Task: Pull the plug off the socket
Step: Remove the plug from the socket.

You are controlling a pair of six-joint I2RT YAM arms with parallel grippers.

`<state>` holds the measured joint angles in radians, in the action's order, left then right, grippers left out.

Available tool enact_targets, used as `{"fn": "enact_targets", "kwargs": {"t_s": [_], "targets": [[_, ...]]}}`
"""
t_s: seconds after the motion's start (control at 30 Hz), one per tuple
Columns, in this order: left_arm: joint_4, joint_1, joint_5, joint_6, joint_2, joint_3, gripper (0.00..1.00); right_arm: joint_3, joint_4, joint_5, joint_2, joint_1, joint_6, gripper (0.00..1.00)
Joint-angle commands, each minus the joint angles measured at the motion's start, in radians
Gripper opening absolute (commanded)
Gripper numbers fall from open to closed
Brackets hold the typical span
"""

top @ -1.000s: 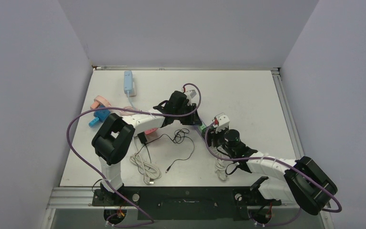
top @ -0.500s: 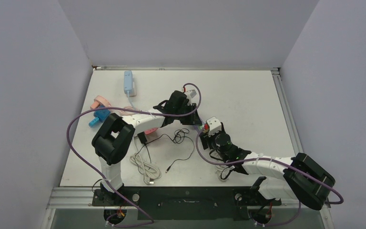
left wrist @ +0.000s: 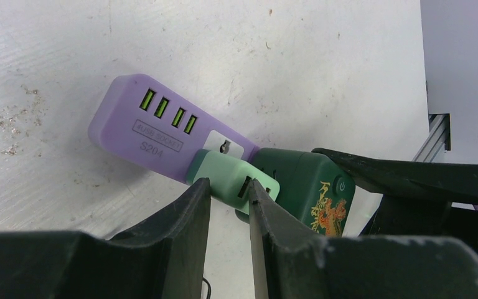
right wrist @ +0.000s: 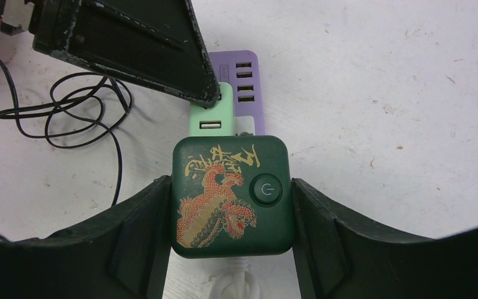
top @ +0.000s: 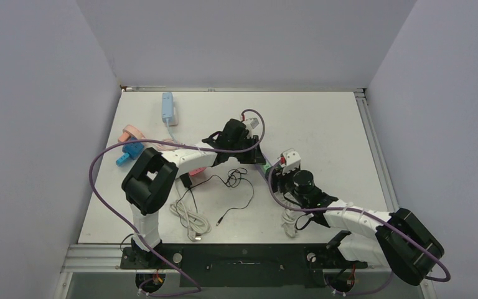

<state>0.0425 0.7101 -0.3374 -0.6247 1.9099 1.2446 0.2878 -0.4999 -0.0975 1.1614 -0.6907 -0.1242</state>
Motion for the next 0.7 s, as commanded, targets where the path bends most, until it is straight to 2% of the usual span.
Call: {"fn": "enact_targets", "kwargs": {"t_s": [0.0,0.43,0.67], "targets": [[0.152,0.020,0.041,0.046,0.067,-0.025,0.24,0.005,-0.140,0.089,-0.048,0.046,-0.049,0.05],[0.155,0.022,0.039,0.048,0.077,-0.019,0.24,0.019,-0.118,0.079,-0.043,0.034,-0.015,0.05],[0.157,0.022,0.040,0.050,0.080,-0.018,0.24,0.039,-0.092,-0.027,-0.040,-0.070,0.057,0.05]]}}
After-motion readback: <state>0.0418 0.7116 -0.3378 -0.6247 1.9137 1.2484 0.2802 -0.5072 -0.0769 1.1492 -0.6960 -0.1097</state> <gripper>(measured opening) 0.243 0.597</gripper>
